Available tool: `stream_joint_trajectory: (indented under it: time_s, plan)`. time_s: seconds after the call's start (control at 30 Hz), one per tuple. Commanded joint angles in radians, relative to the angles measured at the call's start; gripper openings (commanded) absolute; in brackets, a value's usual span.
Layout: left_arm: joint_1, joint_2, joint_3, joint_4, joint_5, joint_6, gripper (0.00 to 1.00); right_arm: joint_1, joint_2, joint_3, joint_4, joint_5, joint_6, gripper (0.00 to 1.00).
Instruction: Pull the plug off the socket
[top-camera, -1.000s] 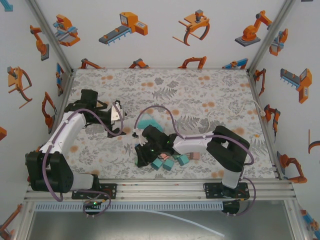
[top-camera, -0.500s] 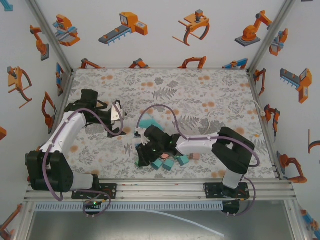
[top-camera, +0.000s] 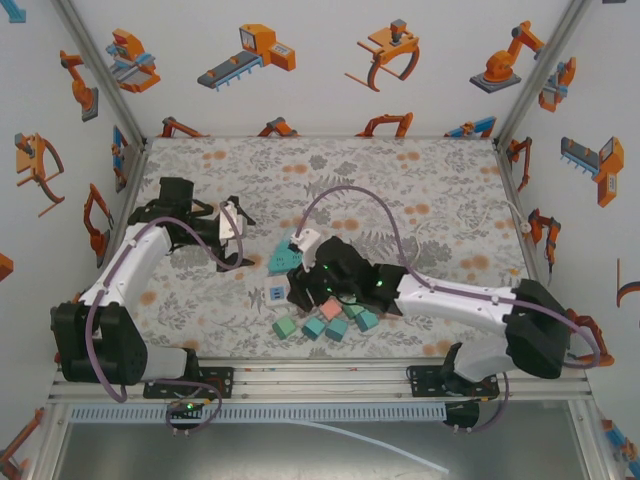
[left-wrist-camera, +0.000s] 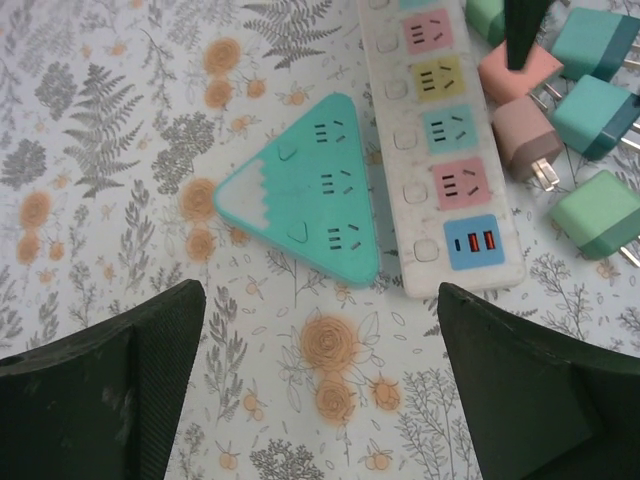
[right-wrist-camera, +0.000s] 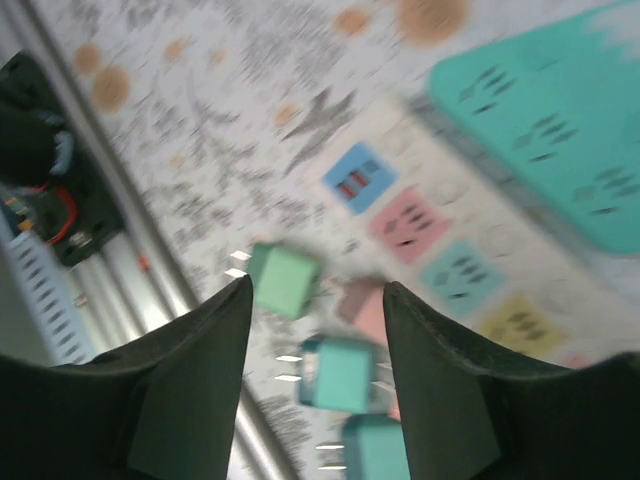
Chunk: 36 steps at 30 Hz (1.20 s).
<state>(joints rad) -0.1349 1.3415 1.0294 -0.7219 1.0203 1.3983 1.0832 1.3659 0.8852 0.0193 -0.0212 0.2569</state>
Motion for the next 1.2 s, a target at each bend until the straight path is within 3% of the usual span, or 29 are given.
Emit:
stream_joint_trajectory:
  time_s: [0.0,0.07,0.13,0.23,0.4,0.67,0.87,1.0,1.07,1.17]
  plan:
    - [0.009,-0.06,-0.047,0.154,0.073,-0.098,0.94,-0.049,-0.06,0.014,0.018,0.326,-0.208,0.61]
    - [0.016,-0.093,-0.096,0.318,0.061,-0.237,0.96,-0.133,-0.084,0.008,0.035,0.404,-0.215,0.64]
    - [0.023,-0.116,-0.138,0.461,0.025,-0.37,1.0,-0.242,-0.11,-0.008,0.048,0.405,-0.178,0.64]
    - [0.029,-0.13,-0.167,0.642,-0.095,-0.605,0.97,-0.402,-0.146,-0.07,0.113,0.407,-0.152,0.66]
    - [0.034,-0.091,-0.132,0.679,-0.31,-0.784,0.97,-0.641,-0.151,-0.154,0.16,0.473,-0.157,0.76]
    - [0.054,-0.05,-0.178,0.868,-0.726,-1.146,0.97,-0.969,-0.067,-0.238,0.225,0.402,-0.143,0.83]
    - [0.084,-0.056,-0.268,0.934,-0.921,-1.38,0.97,-1.077,0.067,-0.301,0.405,0.317,-0.142,0.85]
    - [0.089,-0.064,-0.316,0.904,-1.057,-1.492,0.97,-1.085,0.175,-0.296,0.488,0.261,-0.159,0.86]
    - [0.087,-0.1,-0.382,0.927,-1.122,-1.537,0.97,-1.086,0.17,-0.302,0.505,0.217,-0.171,0.86]
    - [0.083,-0.163,-0.516,1.054,-1.187,-1.581,0.97,-1.09,0.136,-0.414,0.668,0.155,-0.193,0.86]
